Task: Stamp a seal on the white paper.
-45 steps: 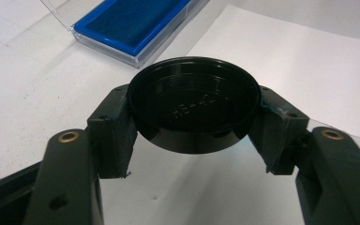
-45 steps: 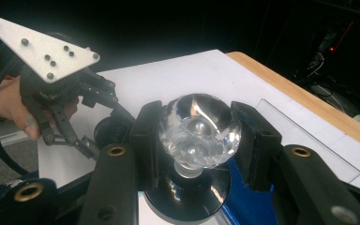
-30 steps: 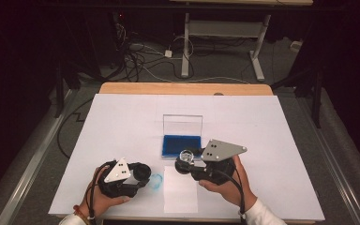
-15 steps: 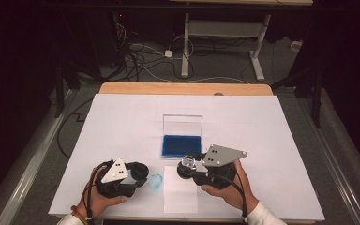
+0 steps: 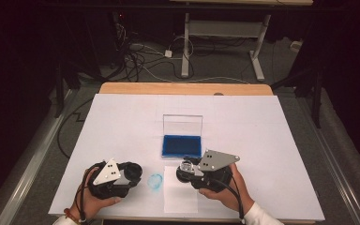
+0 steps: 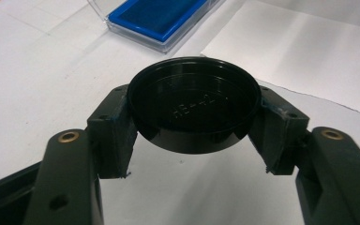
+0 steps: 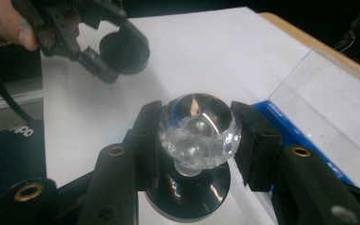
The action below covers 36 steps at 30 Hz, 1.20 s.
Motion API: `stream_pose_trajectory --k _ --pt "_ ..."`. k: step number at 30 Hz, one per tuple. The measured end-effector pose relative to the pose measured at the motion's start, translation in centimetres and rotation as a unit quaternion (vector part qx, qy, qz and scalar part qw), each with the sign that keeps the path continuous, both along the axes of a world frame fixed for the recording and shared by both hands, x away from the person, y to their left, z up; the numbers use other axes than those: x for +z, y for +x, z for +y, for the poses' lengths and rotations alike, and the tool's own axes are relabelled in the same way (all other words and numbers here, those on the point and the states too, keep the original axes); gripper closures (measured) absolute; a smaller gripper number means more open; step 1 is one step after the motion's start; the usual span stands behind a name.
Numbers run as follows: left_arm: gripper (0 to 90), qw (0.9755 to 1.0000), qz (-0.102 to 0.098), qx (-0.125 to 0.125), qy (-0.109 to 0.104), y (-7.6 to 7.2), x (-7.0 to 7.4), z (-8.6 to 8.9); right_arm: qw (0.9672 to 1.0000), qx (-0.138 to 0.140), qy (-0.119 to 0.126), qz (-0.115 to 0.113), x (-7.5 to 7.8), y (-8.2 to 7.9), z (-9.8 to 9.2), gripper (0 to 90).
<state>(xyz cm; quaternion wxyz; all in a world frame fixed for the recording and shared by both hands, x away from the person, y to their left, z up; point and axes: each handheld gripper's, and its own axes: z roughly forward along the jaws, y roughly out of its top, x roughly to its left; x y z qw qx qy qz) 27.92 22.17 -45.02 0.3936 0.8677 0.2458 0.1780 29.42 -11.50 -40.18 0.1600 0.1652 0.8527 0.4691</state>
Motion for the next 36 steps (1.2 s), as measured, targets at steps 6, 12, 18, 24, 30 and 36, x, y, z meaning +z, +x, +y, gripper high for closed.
stream_pose_trajectory --k 6,12,18,24,30,36 --pt "36.7 1.0 -0.003 0.006 -0.003 0.0 0.2 0.5 0.9999 0.005 0.0 0.012 -1.1 0.1 0.3 56.9" --pt "36.7 1.0 -0.003 0.006 -0.002 -0.1 0.2 0.5 0.9996 0.006 -0.014 0.022 -2.2 0.3 0.7 56.9" --pt "36.7 1.0 -0.003 0.005 -0.001 -0.1 0.2 0.5 0.9993 0.013 -0.023 0.026 -2.8 0.2 1.2 57.0" --pt "36.7 1.0 -0.003 0.006 0.0 -0.1 0.2 0.6 0.9984 0.016 -0.037 0.04 -3.9 0.0 2.0 56.9" --pt "36.7 1.0 -0.003 0.005 0.001 -0.1 0.2 0.6 0.9978 0.016 -0.049 0.042 -4.5 -0.1 2.3 56.9" --pt "36.7 1.0 -0.003 0.005 0.001 -0.1 0.1 0.6 0.9972 0.013 -0.06 0.043 -5.0 0.1 2.4 56.9"
